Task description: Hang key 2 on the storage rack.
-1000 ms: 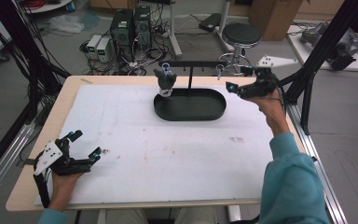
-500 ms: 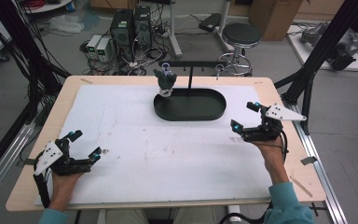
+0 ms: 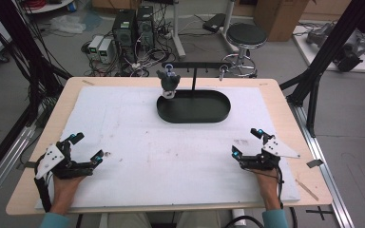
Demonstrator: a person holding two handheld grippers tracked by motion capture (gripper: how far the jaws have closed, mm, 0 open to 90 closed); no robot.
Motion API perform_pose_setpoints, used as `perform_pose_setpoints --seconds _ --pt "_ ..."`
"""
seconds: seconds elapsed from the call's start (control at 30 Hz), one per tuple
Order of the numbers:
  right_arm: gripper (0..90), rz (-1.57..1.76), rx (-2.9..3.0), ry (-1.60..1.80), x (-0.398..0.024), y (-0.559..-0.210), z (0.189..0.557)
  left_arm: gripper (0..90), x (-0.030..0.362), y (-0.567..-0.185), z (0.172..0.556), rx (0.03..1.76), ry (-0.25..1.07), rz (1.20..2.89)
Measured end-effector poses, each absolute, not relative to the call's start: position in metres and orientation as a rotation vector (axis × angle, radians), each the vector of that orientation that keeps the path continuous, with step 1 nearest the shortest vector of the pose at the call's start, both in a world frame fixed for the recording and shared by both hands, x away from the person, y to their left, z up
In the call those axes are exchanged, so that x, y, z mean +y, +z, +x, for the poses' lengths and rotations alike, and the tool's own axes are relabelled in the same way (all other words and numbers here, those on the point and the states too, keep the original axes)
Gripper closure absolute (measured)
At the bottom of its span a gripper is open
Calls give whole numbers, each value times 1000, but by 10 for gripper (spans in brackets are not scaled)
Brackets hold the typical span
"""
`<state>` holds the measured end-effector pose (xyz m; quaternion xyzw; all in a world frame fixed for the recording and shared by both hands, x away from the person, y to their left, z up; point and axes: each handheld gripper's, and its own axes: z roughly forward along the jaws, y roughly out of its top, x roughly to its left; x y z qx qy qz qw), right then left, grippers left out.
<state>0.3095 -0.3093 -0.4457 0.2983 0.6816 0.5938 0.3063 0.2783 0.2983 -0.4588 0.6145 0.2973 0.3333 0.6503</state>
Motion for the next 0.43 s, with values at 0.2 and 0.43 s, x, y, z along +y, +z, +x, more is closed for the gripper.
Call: perform_pose_setpoints --seconds 0.2,0.43 --pt "6 800 1792 1579 -309 -454 308 17 298 -459 278 673 758 1400" --pt "7 803 1795 1574 -309 -454 308 17 298 -459 277 676 772 1393"
